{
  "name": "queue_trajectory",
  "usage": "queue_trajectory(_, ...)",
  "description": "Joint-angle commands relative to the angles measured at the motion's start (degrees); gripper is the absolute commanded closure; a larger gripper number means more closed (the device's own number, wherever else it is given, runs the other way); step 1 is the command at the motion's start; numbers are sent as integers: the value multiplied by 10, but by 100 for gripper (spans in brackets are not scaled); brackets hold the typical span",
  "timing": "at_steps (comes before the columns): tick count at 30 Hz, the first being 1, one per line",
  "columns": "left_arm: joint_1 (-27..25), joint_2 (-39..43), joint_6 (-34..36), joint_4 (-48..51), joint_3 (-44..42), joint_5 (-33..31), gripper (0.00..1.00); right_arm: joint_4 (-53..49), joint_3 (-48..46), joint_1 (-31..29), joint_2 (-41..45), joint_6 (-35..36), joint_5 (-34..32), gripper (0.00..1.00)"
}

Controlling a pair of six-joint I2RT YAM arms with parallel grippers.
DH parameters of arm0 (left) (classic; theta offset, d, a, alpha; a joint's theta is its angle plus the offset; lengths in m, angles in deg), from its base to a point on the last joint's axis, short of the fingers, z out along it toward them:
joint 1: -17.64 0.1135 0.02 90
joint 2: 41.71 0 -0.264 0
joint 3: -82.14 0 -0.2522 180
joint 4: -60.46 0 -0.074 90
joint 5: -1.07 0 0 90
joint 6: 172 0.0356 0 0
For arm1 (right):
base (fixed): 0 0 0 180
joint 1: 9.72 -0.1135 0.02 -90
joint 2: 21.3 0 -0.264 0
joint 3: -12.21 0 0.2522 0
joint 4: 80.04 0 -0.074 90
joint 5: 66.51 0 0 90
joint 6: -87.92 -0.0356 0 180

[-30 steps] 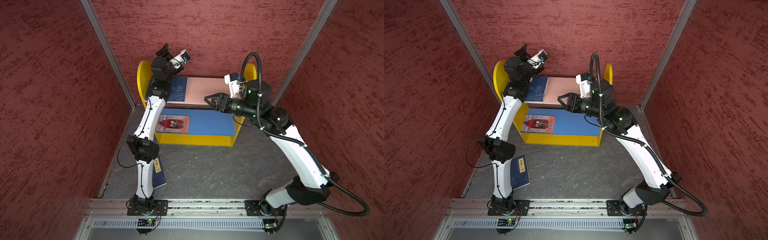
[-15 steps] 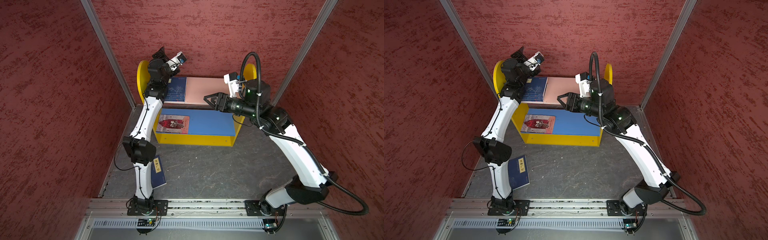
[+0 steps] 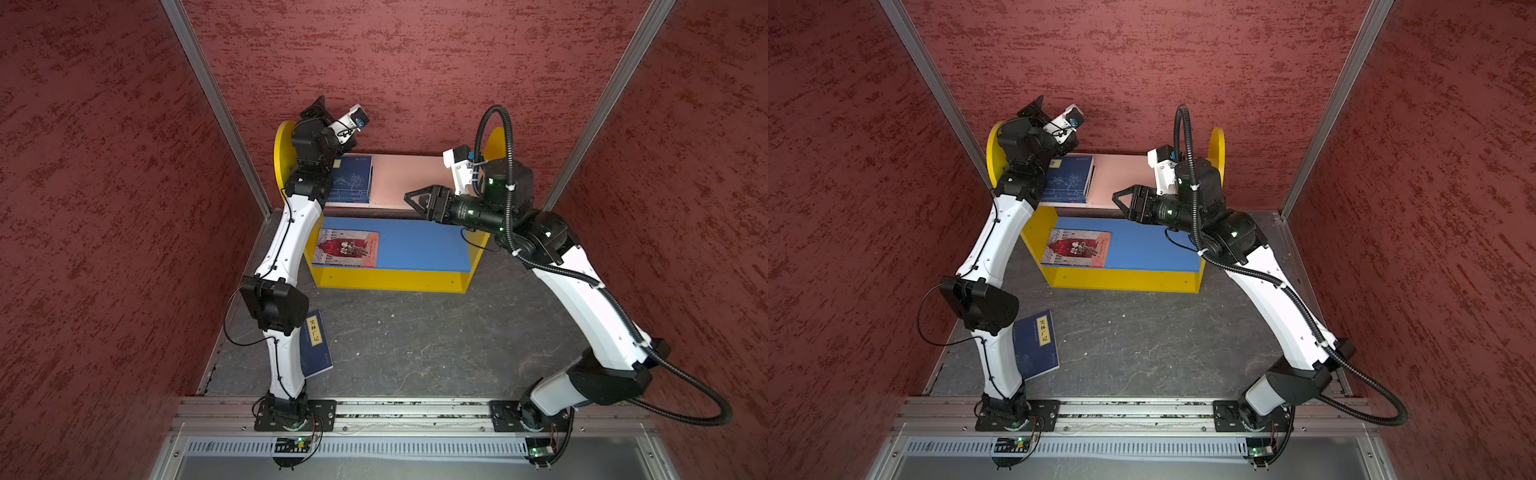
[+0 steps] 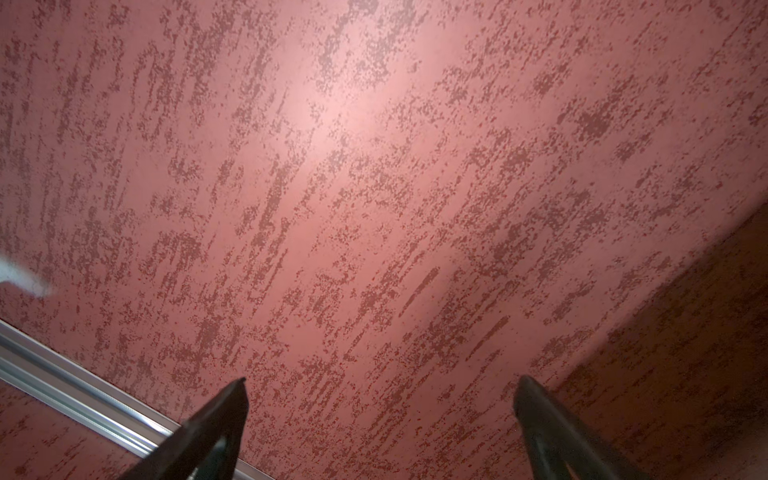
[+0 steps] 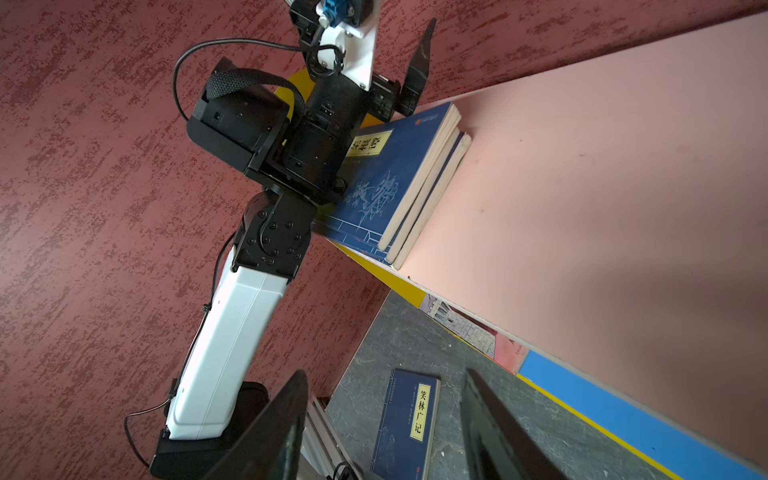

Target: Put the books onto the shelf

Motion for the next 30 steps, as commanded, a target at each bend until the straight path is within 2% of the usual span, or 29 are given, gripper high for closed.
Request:
queue_trajectory(1,3,23,-9,-1,-2,-4,1,16,24,-2,-3,7,8,40)
queue_trajectory(14,1,28,-16,15,-4,-20,1,17,21,-2,-3,7,7,40)
queue_trajectory(24,-2,27,-21,-16,3,-31,1,15,19,-2,1,12,-6,38)
queue_trajectory(30,-7,-8,-95,64,165,-62,1,47,2,-2,16,39,-39,37)
